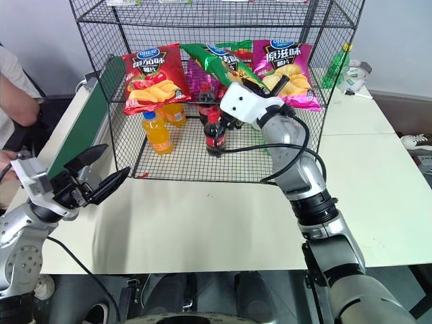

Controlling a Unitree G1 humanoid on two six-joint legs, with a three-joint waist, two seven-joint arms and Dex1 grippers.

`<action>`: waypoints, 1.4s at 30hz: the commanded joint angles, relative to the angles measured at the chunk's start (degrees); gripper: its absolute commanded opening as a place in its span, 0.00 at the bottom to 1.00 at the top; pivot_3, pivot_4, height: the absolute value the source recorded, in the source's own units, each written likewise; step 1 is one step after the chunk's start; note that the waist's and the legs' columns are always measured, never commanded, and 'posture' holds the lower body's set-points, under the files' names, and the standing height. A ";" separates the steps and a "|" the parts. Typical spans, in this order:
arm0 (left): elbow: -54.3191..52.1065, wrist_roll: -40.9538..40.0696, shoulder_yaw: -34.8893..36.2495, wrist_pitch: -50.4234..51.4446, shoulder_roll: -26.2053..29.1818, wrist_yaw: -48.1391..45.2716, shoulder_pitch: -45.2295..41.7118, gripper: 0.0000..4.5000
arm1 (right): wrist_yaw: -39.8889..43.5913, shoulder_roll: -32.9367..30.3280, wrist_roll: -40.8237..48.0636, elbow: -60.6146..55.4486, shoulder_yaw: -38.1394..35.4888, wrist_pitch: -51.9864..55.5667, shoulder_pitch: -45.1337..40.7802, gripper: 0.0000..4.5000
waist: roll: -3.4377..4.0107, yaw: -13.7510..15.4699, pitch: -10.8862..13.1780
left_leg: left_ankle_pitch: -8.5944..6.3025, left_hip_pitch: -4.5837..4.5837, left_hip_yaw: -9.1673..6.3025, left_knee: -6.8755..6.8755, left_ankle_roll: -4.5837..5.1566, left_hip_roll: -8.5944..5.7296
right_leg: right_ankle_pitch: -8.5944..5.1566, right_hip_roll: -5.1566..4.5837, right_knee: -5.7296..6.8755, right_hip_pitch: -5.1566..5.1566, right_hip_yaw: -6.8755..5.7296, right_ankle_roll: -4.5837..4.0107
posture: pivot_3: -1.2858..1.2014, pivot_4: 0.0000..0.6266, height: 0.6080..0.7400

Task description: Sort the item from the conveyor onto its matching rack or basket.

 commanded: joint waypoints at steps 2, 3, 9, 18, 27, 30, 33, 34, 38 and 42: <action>-0.92 0.08 0.25 -1.23 0.05 0.46 0.16 0.99 | -2.73 0.32 0.33 2.52 -0.98 -1.26 -2.96 0.00 | 0.00 0.01 0.00 | 0.00 0.00 0.00 0.00 0.00 0.00 | 0.00 0.00 0.00 0.00 0.00 0.00 | 0.52 0.24 0.99; -0.91 0.15 0.20 -1.31 0.01 0.51 0.25 0.99 | -3.04 0.71 0.37 3.65 -0.38 -1.69 -3.32 0.00 | 0.00 0.01 0.00 | 0.00 0.00 0.00 0.00 0.00 0.00 | 0.00 0.00 0.00 0.00 0.00 0.00 | 0.52 0.24 0.99; -0.97 0.28 0.16 -1.38 -0.17 0.87 0.66 0.99 | -3.41 4.10 3.44 8.02 0.03 -4.24 -3.97 0.00 | 0.00 -0.12 0.00 | 0.00 0.01 0.00 -0.01 0.00 0.01 | 0.00 0.02 0.01 -0.01 0.00 0.00 | 0.52 0.24 0.99; -1.19 0.14 -0.04 -1.39 -0.32 1.10 1.46 1.00 | -3.47 5.67 6.69 9.37 0.24 -6.98 -4.87 0.74 | -0.01 -0.22 -0.01 | 0.00 0.08 0.00 0.00 0.00 0.02 | 0.00 0.01 0.01 0.05 0.00 0.00 | 0.52 0.24 0.99; 0.03 0.83 -0.61 -1.97 -0.55 0.80 0.98 1.00 | -0.70 6.40 9.16 3.61 1.17 -9.66 -3.58 0.83 | -0.01 -0.52 -0.01 | 0.00 0.06 0.00 -0.01 0.00 0.03 | 0.00 0.02 0.02 0.03 0.01 0.00 | 0.52 0.24 0.99; 0.50 1.09 -0.80 -2.15 -0.50 0.78 0.68 1.00 | -0.49 6.98 10.19 2.82 1.23 -10.81 -3.77 0.83 | -0.01 -0.59 -0.01 | 0.00 0.06 0.00 -0.02 0.00 0.03 | 0.00 0.02 0.02 0.03 0.00 0.00 | 0.52 0.24 0.99; 0.62 1.11 -0.95 -2.05 -0.36 0.96 0.30 1.00 | -0.57 7.92 11.20 3.10 1.09 -12.08 -4.76 0.83 | -0.01 -0.60 -0.01 | 0.00 0.06 0.00 -0.01 0.00 0.03 | 0.00 0.01 0.02 0.04 0.00 0.00 | 0.52 0.24 0.99; 0.61 1.11 -0.98 -2.02 -0.35 1.03 0.22 1.00 | -0.58 8.06 11.32 3.28 1.10 -12.28 -4.87 0.83 | -0.01 -0.60 -0.01 | 0.00 0.06 0.00 -0.01 0.00 0.03 | 0.00 0.01 0.02 0.04 0.00 0.00 | 0.52 0.24 0.99; 0.64 1.36 -1.20 -2.08 -0.48 1.17 0.09 1.00 | -1.43 8.74 11.94 5.84 0.85 -14.74 -6.55 0.83 | -0.01 -0.73 -0.01 | 0.00 0.06 0.00 -0.02 0.00 0.03 | 0.00 0.01 0.02 0.04 0.00 0.00 | 0.52 0.24 0.99; 0.83 1.57 -1.23 -2.42 -0.64 1.32 0.28 1.00 | -1.65 9.33 12.36 9.06 1.43 -16.72 -7.73 0.70 | -0.01 -1.05 -0.01 | 0.00 0.06 0.00 -0.02 0.00 0.03 | 0.00 0.01 0.02 0.03 0.00 0.00 | 0.52 0.24 0.99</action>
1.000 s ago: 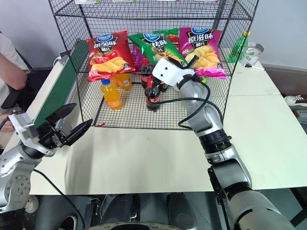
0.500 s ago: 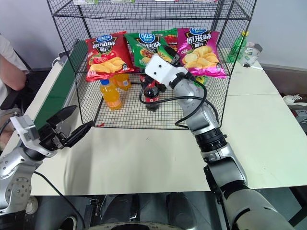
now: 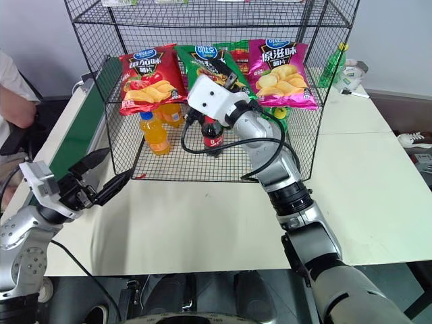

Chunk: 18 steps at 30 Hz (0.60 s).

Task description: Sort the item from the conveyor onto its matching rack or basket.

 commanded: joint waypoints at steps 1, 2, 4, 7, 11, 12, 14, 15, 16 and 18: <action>-0.73 0.13 0.62 -1.45 0.08 0.28 0.01 1.00 | -0.71 0.92 1.03 1.46 -0.17 -2.46 -1.86 0.65 | 0.00 -0.22 0.00 | 0.00 0.00 0.00 0.00 0.00 0.00 | 0.00 0.00 0.00 0.00 0.00 0.00 | 0.52 0.24 0.99; -0.81 0.16 0.61 -1.47 0.05 0.33 0.14 1.00 | -0.65 1.20 1.27 2.05 -0.17 -2.85 -2.05 0.53 | 0.00 -0.31 0.00 | 0.00 0.00 0.00 0.00 0.00 0.00 | 0.00 0.00 0.00 0.00 0.00 0.00 | 0.52 0.24 0.99; -1.04 0.27 0.62 -1.62 -0.02 0.37 0.53 1.00 | -0.28 1.67 1.55 2.90 0.02 -3.55 -2.43 0.31 | 0.00 -0.37 0.00 | 0.00 0.00 0.00 0.00 0.00 0.00 | 0.00 0.00 0.00 0.00 0.00 0.00 | 0.52 0.24 0.99; -1.37 0.25 0.69 -1.74 -0.10 0.58 1.04 1.00 | -0.12 1.91 1.50 3.31 0.10 -4.02 -2.52 0.00 | 0.00 -0.39 0.00 | 0.00 -0.01 0.00 0.00 0.00 0.00 | 0.00 -0.01 0.00 -0.01 0.00 0.00 | 0.52 0.24 0.99; -1.75 0.19 0.65 -1.97 -0.15 0.93 1.58 1.00 | -0.36 2.32 1.21 3.21 0.27 -3.70 -2.61 0.00 | 0.00 -0.40 0.00 | 0.00 0.00 0.00 0.00 0.00 0.00 | 0.00 0.00 0.00 0.00 0.00 0.00 | 0.52 0.24 0.99; -1.77 0.19 0.63 -2.05 -0.16 0.98 1.62 1.00 | -0.52 2.59 1.11 3.27 0.34 -3.41 -2.72 0.00 | 0.00 -0.42 0.00 | 0.00 0.00 0.00 0.00 0.00 0.00 | 0.00 0.00 0.00 0.00 0.00 0.00 | 0.52 0.24 0.99; -1.57 0.17 0.64 -2.15 -0.13 1.08 1.50 1.00 | -0.97 3.52 0.78 3.76 0.59 -2.22 -2.96 0.00 | 0.00 -0.43 0.00 | 0.00 0.00 0.00 -0.01 0.00 0.01 | 0.00 0.00 0.00 0.00 0.00 0.00 | 0.52 0.24 0.99; -1.45 0.01 0.72 -2.08 -0.14 1.22 1.28 1.00 | -1.22 4.21 0.77 4.18 0.75 -1.71 -3.10 0.00 | 0.00 -0.46 0.00 | 0.00 0.00 0.00 -0.01 0.00 0.01 | 0.00 0.00 0.00 -0.01 0.00 0.00 | 0.52 0.24 0.99; -1.36 -0.07 0.76 -2.06 -0.14 1.30 1.15 1.00 | -1.36 4.70 0.70 4.50 0.89 -1.37 -3.22 0.00 | 0.00 -0.49 0.00 | 0.00 0.00 0.00 -0.02 0.00 0.01 | 0.00 0.00 0.00 -0.01 0.00 0.00 | 0.52 0.24 0.99; -1.33 -0.07 0.77 -2.04 -0.13 1.40 1.10 1.00 | -1.59 5.47 0.88 5.02 0.85 -1.32 -3.67 0.00 | 0.00 -0.47 0.00 | 0.00 0.00 0.00 -0.02 0.00 0.02 | 0.00 0.00 0.01 -0.02 0.00 0.00 | 0.52 0.24 0.99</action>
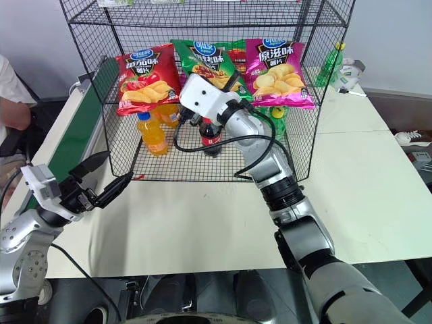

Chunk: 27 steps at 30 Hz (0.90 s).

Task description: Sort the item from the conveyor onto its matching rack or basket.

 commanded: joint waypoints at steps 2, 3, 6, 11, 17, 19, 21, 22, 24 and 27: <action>-1.38 -0.36 0.73 -0.99 0.03 0.47 -0.08 1.00 | -0.90 2.21 0.88 -0.02 0.07 -0.01 -2.73 0.00 | 0.00 0.04 0.00 | 0.00 -0.01 0.00 0.00 0.00 0.00 | 0.00 0.00 0.00 0.00 0.00 0.00 | 0.52 0.24 0.99; -1.41 -0.28 0.72 -1.07 0.03 0.48 0.00 1.00 | -0.89 2.40 1.00 0.06 0.00 0.04 -2.90 0.00 | 0.00 0.04 0.00 | 0.00 -0.01 0.00 0.00 0.00 0.00 | 0.00 0.00 0.00 0.00 0.00 0.00 | 0.52 0.24 0.99; -1.35 -0.23 0.79 -1.23 -0.02 0.56 0.24 1.00 | -0.93 2.59 1.27 0.16 -0.14 0.10 -2.81 0.00 | 0.00 0.05 0.00 | 0.00 -0.02 0.00 0.00 0.00 0.00 | 0.00 -0.01 -0.01 0.00 0.00 0.00 | 0.52 0.24 0.99; -1.54 -0.34 0.83 -1.41 -0.11 0.69 0.75 1.00 | -0.59 3.46 3.06 0.16 -0.53 0.16 -2.28 0.06 | 0.00 0.00 0.00 | 0.00 -0.02 0.00 -0.01 0.00 0.00 | 0.00 -0.01 -0.01 -0.01 0.00 0.00 | 0.52 0.24 0.99; -1.58 -0.46 0.73 -1.48 -0.23 0.63 1.16 1.00 | -0.33 3.40 5.76 -1.84 -2.15 0.33 -1.72 0.59 | 0.00 0.05 0.00 | 0.00 -0.02 0.00 -0.02 0.00 0.00 | 0.00 -0.01 -0.02 -0.01 0.00 0.00 | 0.52 0.24 0.99; -1.53 -0.33 0.71 -1.60 -0.22 0.53 1.26 1.00 | 1.46 5.74 12.97 -6.06 -5.17 1.37 -0.31 0.59 | 0.00 0.06 0.00 | 0.00 -0.02 0.00 -0.02 0.00 0.00 | 0.00 -0.01 -0.02 -0.02 0.00 0.00 | 0.52 0.24 0.99; -1.30 -0.32 0.81 -1.71 -0.19 0.37 1.26 1.00 | 4.27 8.58 22.71 -12.01 -8.60 4.61 1.83 0.59 | 0.01 0.09 0.00 | 0.00 -0.05 -0.02 -0.04 0.00 0.01 | 0.00 -0.01 -0.03 -0.02 -0.02 0.00 | 0.52 0.24 0.99; -1.14 -0.29 0.87 -1.81 -0.15 0.25 1.27 1.00 | 6.08 9.31 26.57 -14.97 -9.46 6.55 2.83 0.59 | 0.00 0.09 0.00 | 0.00 -0.08 -0.02 -0.07 0.00 0.02 | 0.00 -0.01 -0.04 -0.03 -0.02 0.00 | 0.52 0.24 0.99; -1.03 -0.31 0.93 -1.86 -0.11 0.17 1.27 1.00 | 7.08 8.76 30.08 -19.96 -11.08 9.35 4.79 0.59 | 0.01 0.08 0.00 | -0.01 -0.10 -0.03 -0.08 0.01 0.02 | 0.00 -0.01 -0.07 -0.04 -0.03 0.00 | 0.52 0.24 0.99; -0.91 -0.48 0.94 -1.72 0.11 -0.33 1.42 1.00 | 8.46 6.36 37.58 -28.12 -14.67 16.19 8.95 0.59 | -0.01 0.32 0.00 | -0.01 -0.10 -0.03 -0.07 0.01 0.01 | 0.00 -0.04 -0.08 -0.01 -0.04 0.00 | 0.52 0.24 0.99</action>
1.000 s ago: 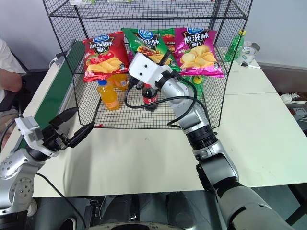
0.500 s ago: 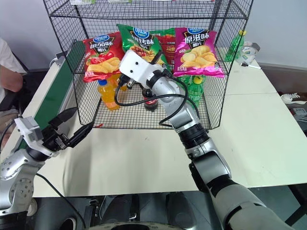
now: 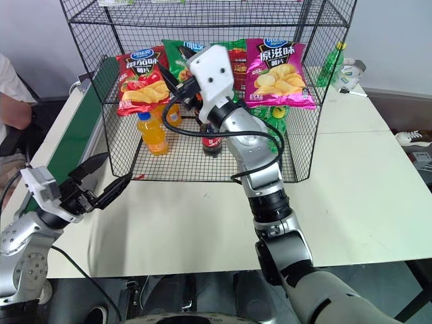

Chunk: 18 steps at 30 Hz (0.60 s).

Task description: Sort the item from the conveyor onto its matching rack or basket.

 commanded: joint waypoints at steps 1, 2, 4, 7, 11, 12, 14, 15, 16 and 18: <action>-0.91 -0.60 0.97 -0.91 0.68 -0.97 0.53 1.00 | 1.92 -2.94 11.05 -11.30 -5.64 7.71 4.20 0.59 | -0.01 0.35 0.00 | 0.00 0.01 -0.03 0.00 0.00 -0.01 | 0.00 -0.02 -0.01 0.02 -0.03 0.00 | 0.52 0.24 0.99; -0.87 -0.66 0.99 -0.77 0.82 -1.20 0.63 1.00 | 2.24 -3.66 13.65 -13.22 -6.66 9.61 5.21 0.59 | -0.01 0.42 0.00 | 0.00 0.00 -0.03 0.01 0.00 -0.01 | 0.00 -0.03 -0.03 0.03 -0.03 0.00 | 0.52 0.24 0.99; -0.68 -0.92 1.45 0.14 1.72 -1.63 1.02 1.00 | 5.76 -7.71 23.00 -19.09 -9.82 15.35 10.47 0.59 | -0.01 0.45 0.00 | 0.00 0.00 -0.03 0.01 0.01 -0.02 | 0.00 -0.04 -0.04 0.02 -0.02 0.00 | 0.52 0.24 0.99; 0.10 -1.10 2.09 2.59 4.01 -1.99 1.40 1.00 | 12.61 -17.24 31.59 -25.38 -13.22 21.24 20.62 0.59 | 0.00 1.11 0.00 | -0.03 -0.02 -0.05 -0.07 0.05 0.00 | -0.01 -0.03 -0.15 0.04 -0.05 -0.02 | 0.52 0.24 0.99; 0.31 -2.62 3.93 8.92 8.51 -0.76 1.29 1.00 | 21.33 -30.04 37.95 -28.55 -20.58 23.52 34.36 0.59 | 0.03 1.42 0.02 | -0.05 -0.03 -0.04 -0.08 0.09 -0.01 | -0.01 -0.03 -0.28 0.09 -0.05 -0.02 | 0.52 0.24 0.99; 0.22 -2.87 4.73 10.26 9.54 -0.29 1.33 1.00 | 23.35 -32.64 38.88 -28.03 -22.72 23.47 37.00 0.59 | 0.02 1.34 0.02 | -0.05 -0.02 -0.04 -0.06 0.09 -0.01 | -0.01 -0.03 -0.28 0.11 -0.05 -0.02 | 0.52 0.24 0.99; 0.16 -3.58 6.22 13.70 11.43 0.82 1.84 1.00 | 28.15 -36.85 40.11 -24.14 -27.47 22.68 41.80 0.59 | 0.02 1.33 0.03 | -0.06 0.06 -0.03 -0.04 0.10 -0.01 | -0.01 -0.03 -0.29 0.19 -0.03 -0.02 | 0.52 0.24 0.99; 0.06 -4.41 6.53 16.42 12.13 1.57 2.51 1.00 | 31.17 -38.69 39.36 -20.53 -29.27 21.48 44.12 0.59 | 0.00 1.31 0.04 | -0.06 0.16 -0.03 -0.04 0.10 -0.01 | -0.01 -0.02 -0.29 0.29 -0.03 -0.02 | 0.52 0.24 0.99; 0.00 -4.11 6.23 17.57 12.33 1.85 3.37 1.00 | 34.29 -40.19 36.50 -17.03 -29.76 18.06 46.07 0.59 | 0.00 1.33 0.04 | -0.07 0.33 -0.03 -0.06 0.12 0.00 | -0.01 -0.02 -0.34 0.46 -0.03 -0.03 | 0.52 0.24 0.99; 0.63 -1.08 5.52 13.82 10.75 1.59 4.73 1.00 | 38.04 -41.93 34.58 -11.02 -30.58 15.15 47.66 0.59 | 0.04 1.35 0.05 | -0.12 0.60 -0.03 -0.14 0.20 0.01 | -0.01 -0.01 -0.61 0.82 -0.06 -0.04 | 0.52 0.24 0.99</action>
